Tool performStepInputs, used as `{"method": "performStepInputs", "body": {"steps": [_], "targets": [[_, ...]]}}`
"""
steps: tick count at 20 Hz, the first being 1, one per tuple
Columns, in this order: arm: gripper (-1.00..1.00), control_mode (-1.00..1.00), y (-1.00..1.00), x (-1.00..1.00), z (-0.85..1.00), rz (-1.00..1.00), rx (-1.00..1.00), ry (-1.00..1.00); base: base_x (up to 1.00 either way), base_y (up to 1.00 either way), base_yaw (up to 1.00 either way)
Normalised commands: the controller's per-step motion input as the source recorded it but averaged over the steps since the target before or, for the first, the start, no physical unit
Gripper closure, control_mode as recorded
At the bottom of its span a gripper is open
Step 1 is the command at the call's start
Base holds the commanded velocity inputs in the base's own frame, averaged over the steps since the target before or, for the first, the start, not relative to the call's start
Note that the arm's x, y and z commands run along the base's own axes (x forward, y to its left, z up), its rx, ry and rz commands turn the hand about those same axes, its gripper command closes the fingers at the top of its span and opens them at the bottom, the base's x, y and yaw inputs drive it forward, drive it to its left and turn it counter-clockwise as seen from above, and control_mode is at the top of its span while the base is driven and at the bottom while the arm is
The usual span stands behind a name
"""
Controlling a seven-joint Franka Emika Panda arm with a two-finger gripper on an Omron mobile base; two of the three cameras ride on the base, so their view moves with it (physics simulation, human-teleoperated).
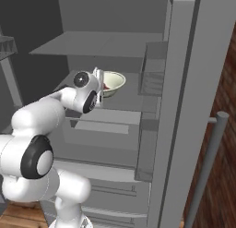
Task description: Place one of the steaks on the plate and the other in the bowl. Then place the bowl in the fridge.
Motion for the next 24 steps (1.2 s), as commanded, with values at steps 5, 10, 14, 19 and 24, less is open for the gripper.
{"method": "performStepInputs", "body": {"steps": [5,10,14,19,24], "targets": [[-1.00,-1.00,0.01,0.00,0.00,0.00,-0.02,0.00,0.00,0.00,0.00],[-1.00,-1.00,0.00,0.00,0.00,0.00,0.00,0.00,0.00,0.00,0.00],[-1.00,-1.00,0.00,0.00,0.12,0.00,0.00,0.00,0.00,0.00,0.00],[-1.00,-1.00,0.00,-0.14,0.31,0.03,0.02,0.00,0.00,0.00,0.00],[-1.00,-1.00,0.00,-0.40,0.03,0.05,0.05,-0.01,0.00,0.00,0.00]]}}
